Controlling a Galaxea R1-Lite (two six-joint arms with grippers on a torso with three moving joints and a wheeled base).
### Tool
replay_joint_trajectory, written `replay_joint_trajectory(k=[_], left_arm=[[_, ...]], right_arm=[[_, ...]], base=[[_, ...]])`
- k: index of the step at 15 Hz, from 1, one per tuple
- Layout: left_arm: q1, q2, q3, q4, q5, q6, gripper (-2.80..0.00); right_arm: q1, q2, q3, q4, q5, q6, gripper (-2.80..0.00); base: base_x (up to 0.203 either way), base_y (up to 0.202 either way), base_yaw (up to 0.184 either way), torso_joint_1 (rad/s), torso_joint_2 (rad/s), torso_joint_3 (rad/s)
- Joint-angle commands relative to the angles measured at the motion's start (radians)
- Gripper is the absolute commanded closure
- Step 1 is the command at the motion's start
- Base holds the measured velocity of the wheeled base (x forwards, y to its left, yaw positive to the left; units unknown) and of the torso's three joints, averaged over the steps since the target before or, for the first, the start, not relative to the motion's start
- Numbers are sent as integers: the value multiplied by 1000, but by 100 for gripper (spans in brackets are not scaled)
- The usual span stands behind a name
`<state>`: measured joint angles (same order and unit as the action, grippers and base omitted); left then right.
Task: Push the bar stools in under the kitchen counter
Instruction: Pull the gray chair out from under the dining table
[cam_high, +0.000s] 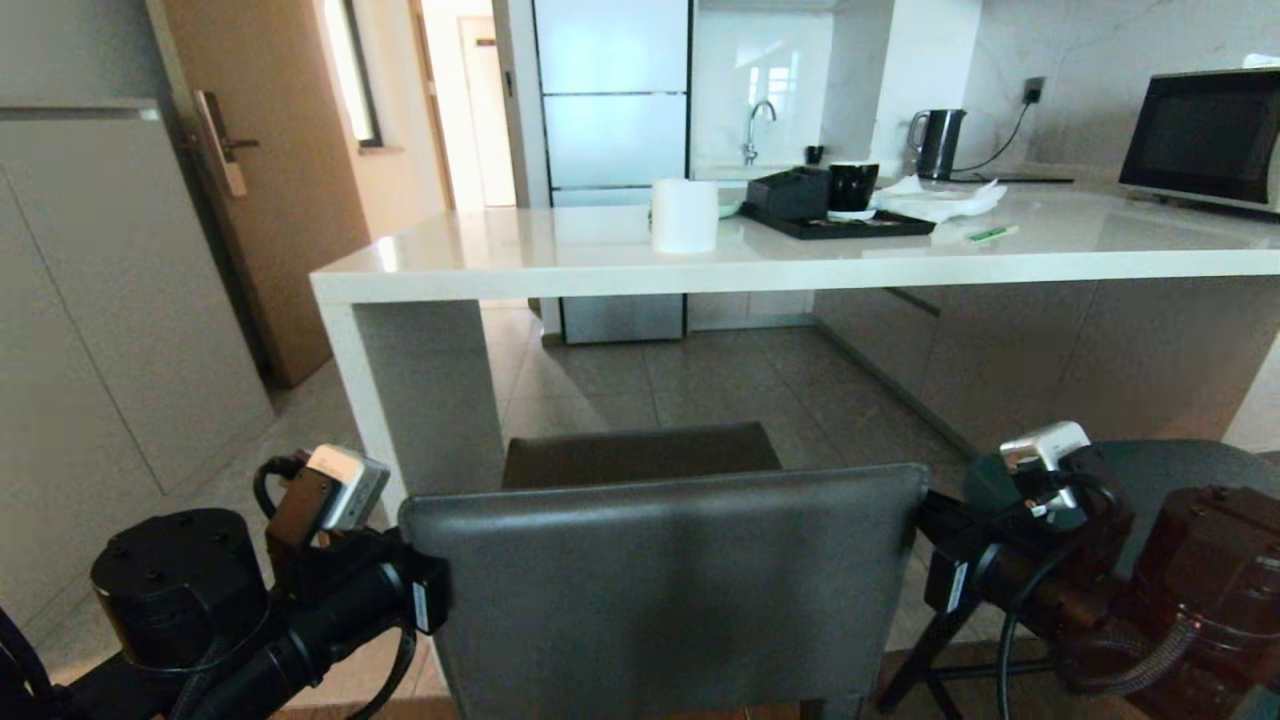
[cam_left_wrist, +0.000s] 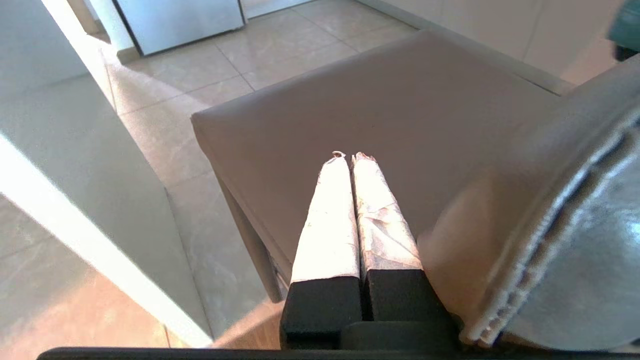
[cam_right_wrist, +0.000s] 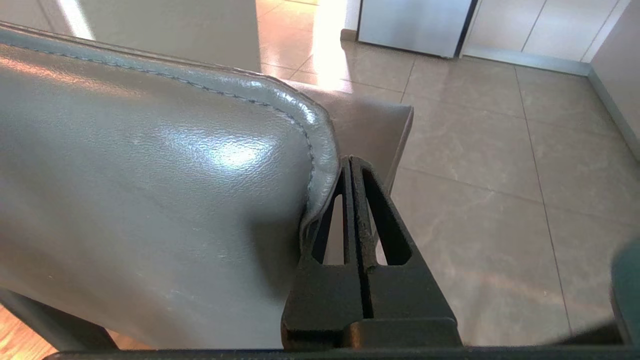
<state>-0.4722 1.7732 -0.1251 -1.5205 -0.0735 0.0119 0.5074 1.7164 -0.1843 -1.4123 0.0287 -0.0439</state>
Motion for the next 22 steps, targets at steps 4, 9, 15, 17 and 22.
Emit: replay_joint_trajectory(k=[4,9,15,17,22], left_arm=[[0,2,4,-10,0,0,0],[0,5,2,-10,1,2,0],[11,32,-15,-10,4,2,0],[18,35,-23,-10,4,2,0],[43,47,-40,-10,3,3,0]], right_arm=[[0,2,2,-8,3,-1,0],[0,4,0,-8,3,-1,0],[0,23,-12,-8,4,-1,0],[0,37,-26,-8,3,-1,0],[0,36,-21,-8,3,-1,0]], base=[[-194,0,-3,3,2,3],[-141,0,-1,1,0,3],[0,0,0,0,0,0],[0,0,0,0,0,0],[0,0,0,0,0,0]])
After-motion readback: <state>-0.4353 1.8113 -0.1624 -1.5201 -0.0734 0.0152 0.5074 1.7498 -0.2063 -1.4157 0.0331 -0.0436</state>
